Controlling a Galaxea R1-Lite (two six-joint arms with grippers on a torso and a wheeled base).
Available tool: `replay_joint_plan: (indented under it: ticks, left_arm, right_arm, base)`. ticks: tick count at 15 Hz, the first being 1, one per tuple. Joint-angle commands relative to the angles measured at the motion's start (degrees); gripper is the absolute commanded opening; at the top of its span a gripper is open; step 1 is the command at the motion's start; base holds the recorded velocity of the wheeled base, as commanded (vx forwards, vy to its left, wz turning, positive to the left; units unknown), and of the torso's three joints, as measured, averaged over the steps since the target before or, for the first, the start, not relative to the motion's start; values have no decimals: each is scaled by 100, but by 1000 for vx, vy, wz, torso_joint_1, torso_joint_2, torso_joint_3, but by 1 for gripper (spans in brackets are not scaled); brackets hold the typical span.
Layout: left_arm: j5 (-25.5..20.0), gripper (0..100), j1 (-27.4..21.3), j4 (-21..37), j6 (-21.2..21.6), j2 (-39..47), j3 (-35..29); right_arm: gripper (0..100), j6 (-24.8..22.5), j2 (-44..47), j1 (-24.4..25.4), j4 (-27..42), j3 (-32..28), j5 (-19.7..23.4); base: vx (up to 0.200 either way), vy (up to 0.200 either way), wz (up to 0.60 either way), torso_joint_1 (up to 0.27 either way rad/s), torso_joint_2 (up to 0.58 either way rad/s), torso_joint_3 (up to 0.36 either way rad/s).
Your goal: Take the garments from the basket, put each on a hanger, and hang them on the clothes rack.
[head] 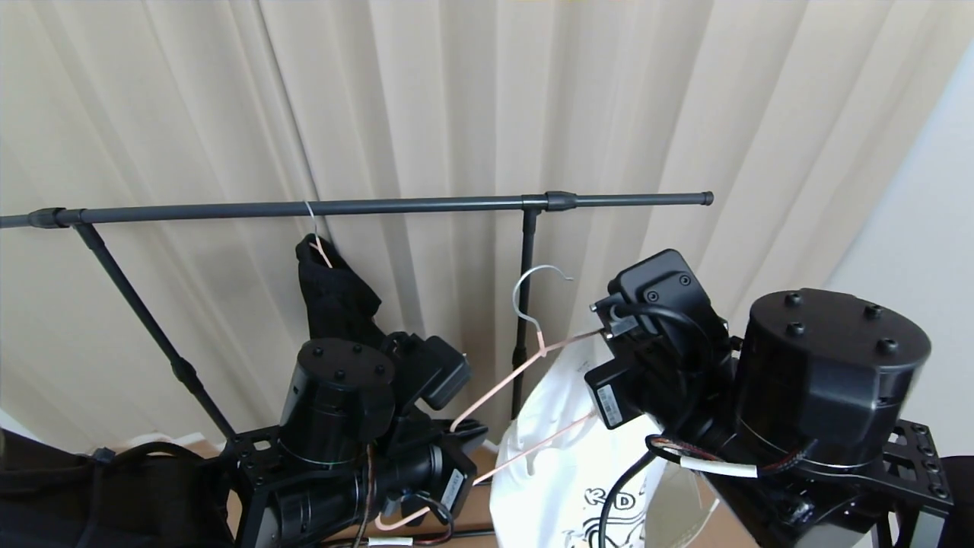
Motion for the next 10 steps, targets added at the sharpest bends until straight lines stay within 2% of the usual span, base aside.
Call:
replay_joint_plan:
  ticks: [1,6,10]
  left_arm:
    - [1,0,0,14,-1,22,-24]
    - [1,0,0,14,-10,31,-59]
    - [1,0,26,-3,-53,-13,-24]
  right_arm:
    - [0,-1,37,208,-253,1,2]
    - [0,8,143,428,-877,-7,20]
    - [0,-1,151,428,-956,1,11]
  base:
    - [0,0,0,0,0,0]
    - [0,0,0,0,0,0]
    - [0,0,0,0,0,0]
